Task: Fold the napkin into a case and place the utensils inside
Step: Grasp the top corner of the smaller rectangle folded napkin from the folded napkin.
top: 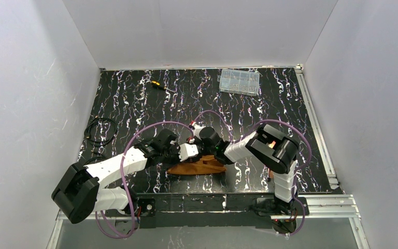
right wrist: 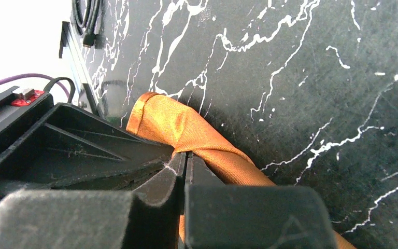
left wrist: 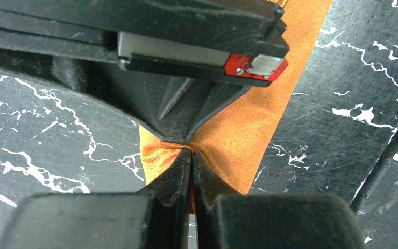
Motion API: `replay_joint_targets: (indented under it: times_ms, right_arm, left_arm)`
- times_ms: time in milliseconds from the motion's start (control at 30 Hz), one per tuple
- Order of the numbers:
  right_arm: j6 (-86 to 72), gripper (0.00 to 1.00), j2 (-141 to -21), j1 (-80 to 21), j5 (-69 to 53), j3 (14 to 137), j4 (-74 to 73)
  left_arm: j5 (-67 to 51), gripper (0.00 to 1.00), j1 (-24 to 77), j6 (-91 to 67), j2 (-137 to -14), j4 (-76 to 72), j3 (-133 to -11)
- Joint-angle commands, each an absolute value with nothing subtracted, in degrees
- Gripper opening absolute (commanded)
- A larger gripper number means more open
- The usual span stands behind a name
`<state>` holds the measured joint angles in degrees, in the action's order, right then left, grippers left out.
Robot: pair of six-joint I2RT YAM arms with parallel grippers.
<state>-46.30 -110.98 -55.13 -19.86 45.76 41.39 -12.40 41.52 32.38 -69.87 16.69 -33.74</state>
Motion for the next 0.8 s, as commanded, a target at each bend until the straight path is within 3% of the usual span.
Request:
replay_joint_targets:
  times_ms: [0, 567, 767]
  right_arm:
    - [-45.2, 0.01, -111.3, -54.7, -21.0, 49.7, 43.1]
    - [-47.8, 0.01, -116.0, -53.4, -24.6, 50.5, 44.6]
    - [-43.3, 0.26, -110.9, -46.6, -29.0, 49.2, 40.7]
  left_arm:
    - [-15.0, 0.0, 41.7, 33.6, -69.8, 17.6, -33.0]
    - [-13.1, 0.0, 41.8, 46.6, -73.5, 16.2, -27.8]
    - [-13.3, 0.0, 41.8, 50.3, -73.5, 16.9, -26.1]
